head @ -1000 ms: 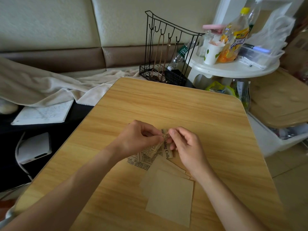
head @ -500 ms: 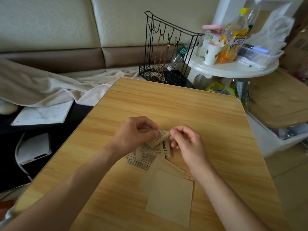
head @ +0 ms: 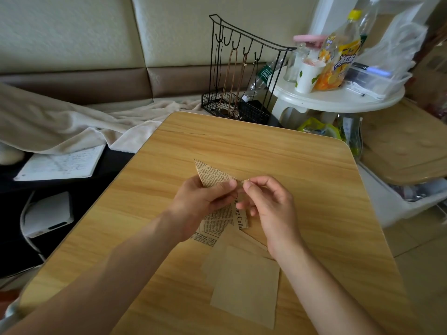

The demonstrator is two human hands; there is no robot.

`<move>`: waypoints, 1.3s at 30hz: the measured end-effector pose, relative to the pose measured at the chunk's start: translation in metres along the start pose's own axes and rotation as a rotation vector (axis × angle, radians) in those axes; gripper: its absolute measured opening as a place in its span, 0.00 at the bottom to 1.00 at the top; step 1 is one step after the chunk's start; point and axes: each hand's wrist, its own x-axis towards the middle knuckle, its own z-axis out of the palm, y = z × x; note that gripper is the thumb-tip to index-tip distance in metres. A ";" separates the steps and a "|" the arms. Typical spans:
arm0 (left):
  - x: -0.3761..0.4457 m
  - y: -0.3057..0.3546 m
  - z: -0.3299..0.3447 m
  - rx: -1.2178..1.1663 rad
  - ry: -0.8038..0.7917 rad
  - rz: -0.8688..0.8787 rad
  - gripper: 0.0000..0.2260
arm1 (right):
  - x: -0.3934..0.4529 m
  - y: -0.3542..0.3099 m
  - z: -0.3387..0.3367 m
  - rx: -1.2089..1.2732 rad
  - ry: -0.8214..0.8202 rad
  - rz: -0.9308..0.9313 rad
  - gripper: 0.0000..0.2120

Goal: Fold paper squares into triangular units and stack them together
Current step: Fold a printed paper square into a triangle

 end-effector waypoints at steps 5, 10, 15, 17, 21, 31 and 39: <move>0.000 0.001 -0.002 0.075 0.007 -0.007 0.14 | -0.001 0.005 -0.003 -0.092 -0.003 0.030 0.01; 0.001 -0.001 -0.004 0.115 0.052 -0.031 0.12 | 0.001 0.007 -0.005 -0.122 -0.051 0.009 0.04; -0.001 0.000 -0.002 0.070 0.038 -0.056 0.13 | 0.000 0.008 -0.004 -0.132 -0.100 -0.040 0.03; -0.002 0.001 -0.002 0.063 0.022 -0.057 0.16 | 0.000 0.008 -0.004 -0.116 -0.111 -0.046 0.03; -0.002 0.003 -0.004 0.075 0.038 -0.064 0.18 | 0.000 0.008 -0.004 -0.108 -0.122 -0.066 0.05; -0.001 0.004 -0.005 0.060 0.065 -0.086 0.15 | 0.000 0.009 -0.008 -0.262 -0.162 -0.218 0.07; -0.003 0.010 -0.005 0.196 -0.022 -0.005 0.07 | 0.002 0.001 -0.010 -0.037 -0.175 0.137 0.08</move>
